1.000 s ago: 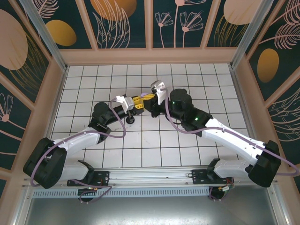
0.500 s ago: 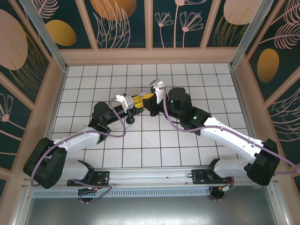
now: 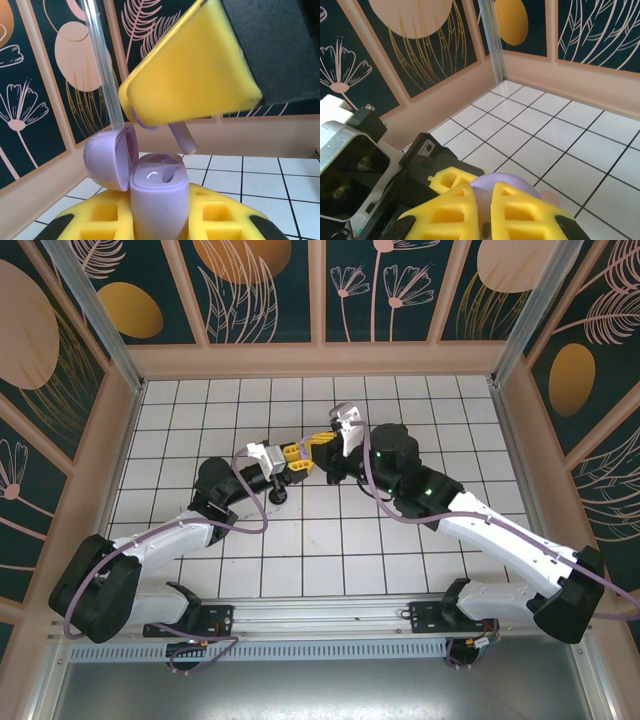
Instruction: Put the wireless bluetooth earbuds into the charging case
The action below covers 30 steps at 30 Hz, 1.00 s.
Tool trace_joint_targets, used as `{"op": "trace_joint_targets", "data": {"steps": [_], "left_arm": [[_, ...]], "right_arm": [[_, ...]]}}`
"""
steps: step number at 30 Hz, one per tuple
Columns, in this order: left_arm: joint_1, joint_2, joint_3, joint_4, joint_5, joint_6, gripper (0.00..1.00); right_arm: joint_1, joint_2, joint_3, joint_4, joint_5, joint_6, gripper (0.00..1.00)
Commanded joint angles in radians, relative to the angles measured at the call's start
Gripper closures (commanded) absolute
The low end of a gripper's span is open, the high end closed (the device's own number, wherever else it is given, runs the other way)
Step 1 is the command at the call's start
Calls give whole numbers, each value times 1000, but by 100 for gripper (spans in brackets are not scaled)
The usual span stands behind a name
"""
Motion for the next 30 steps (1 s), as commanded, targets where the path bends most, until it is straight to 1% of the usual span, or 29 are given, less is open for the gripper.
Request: {"op": "trace_joint_targets", "data": {"steps": [1, 10, 18, 30], "left_arm": [[-6, -21, 26, 36, 26, -3, 100], [-6, -36, 22, 29, 26, -2, 100], [-7, -38, 33, 19, 31, -2, 100], [-8, -38, 38, 18, 35, -8, 100]], "right_arm": [[-6, -31, 34, 22, 23, 21, 90], [-22, -28, 24, 53, 1, 43, 90], [-23, 2, 27, 75, -90, 39, 90], [-23, 28, 21, 81, -79, 39, 90]]}}
